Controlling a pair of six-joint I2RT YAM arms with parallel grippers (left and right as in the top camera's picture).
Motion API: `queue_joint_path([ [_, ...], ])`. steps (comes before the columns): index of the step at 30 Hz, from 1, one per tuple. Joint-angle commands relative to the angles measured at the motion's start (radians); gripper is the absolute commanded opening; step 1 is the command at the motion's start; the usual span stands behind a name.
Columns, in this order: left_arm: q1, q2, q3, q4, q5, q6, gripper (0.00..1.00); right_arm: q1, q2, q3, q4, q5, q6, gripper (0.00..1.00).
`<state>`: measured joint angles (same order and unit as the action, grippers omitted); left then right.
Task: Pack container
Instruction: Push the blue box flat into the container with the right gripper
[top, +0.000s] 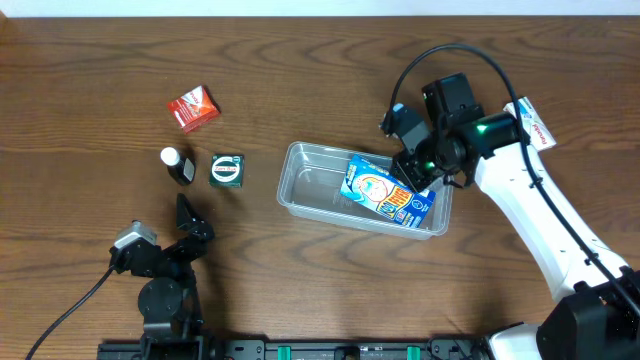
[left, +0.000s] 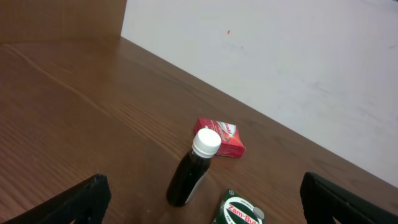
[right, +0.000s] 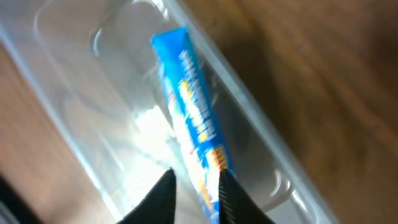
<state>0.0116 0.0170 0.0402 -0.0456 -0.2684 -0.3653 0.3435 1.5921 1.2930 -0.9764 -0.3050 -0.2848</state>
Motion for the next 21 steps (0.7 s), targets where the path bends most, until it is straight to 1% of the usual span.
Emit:
queue_joint_path([
  [1,0.005,0.0,-0.03,-0.016,-0.003,0.009,0.98,0.039,-0.01,0.003,-0.026,-0.024,0.0,0.13],
  [3,0.005,0.0,-0.03,-0.016,-0.003,0.009,0.98,0.055,-0.01,-0.002,-0.033,-0.024,0.0,0.11],
  [9,0.005,0.0,-0.03,-0.016,-0.003,0.009,0.98,0.067,-0.008,-0.026,0.002,0.002,0.0,0.11],
  [21,0.005,0.0,-0.03,-0.016,-0.003,0.009,0.98,0.067,0.037,-0.046,0.04,0.123,0.013,0.1],
])
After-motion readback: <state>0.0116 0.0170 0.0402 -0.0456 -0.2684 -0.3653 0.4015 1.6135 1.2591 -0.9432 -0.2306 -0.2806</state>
